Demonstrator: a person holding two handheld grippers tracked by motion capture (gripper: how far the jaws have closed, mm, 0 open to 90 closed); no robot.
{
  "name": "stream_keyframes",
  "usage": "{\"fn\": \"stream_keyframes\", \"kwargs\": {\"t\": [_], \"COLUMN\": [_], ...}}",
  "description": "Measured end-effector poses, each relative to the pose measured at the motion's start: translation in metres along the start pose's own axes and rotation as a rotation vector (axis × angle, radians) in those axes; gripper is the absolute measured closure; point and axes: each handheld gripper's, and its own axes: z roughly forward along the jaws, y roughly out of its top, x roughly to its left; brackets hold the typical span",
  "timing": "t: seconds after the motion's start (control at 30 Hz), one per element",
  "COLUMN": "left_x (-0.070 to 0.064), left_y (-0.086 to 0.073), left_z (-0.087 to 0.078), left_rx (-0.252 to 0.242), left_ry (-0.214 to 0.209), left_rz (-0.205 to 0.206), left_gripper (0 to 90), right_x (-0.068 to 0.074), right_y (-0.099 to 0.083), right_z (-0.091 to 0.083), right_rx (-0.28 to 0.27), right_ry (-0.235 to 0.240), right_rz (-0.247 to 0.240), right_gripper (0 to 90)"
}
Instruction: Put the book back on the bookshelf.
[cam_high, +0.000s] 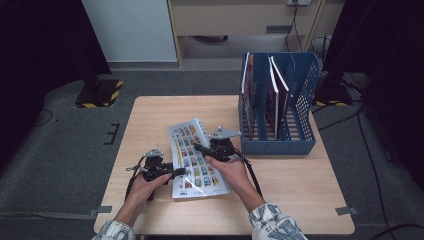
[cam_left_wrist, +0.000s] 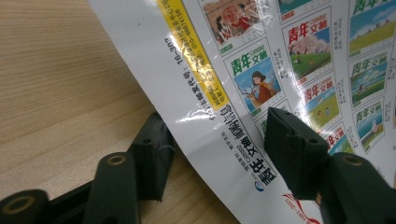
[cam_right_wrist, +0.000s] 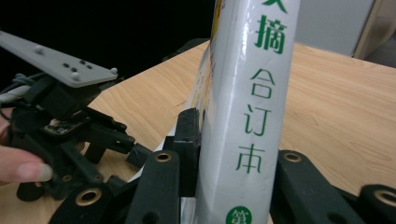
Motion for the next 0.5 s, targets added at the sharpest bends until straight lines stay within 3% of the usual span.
{"fn": "stream_keyframes", "kwargs": {"t": [0.1, 0.5], "left_x": [-0.002, -0.003], "left_y": [0.001, 0.002], "left_z": [-0.001, -0.003], "left_rx": [0.002, 0.004], "left_ry": [0.017, 0.036], "left_rz": [0.006, 0.023], "left_gripper": [46.3, 52.9], "right_x": [0.000, 0.001], "right_y": [0.003, 0.015], "right_z": [0.002, 0.012], "right_rx": [0.026, 0.166], "right_ry": [0.049, 0.065], "right_rz": [0.012, -0.020], "right_gripper": [69.9, 62.1]}}
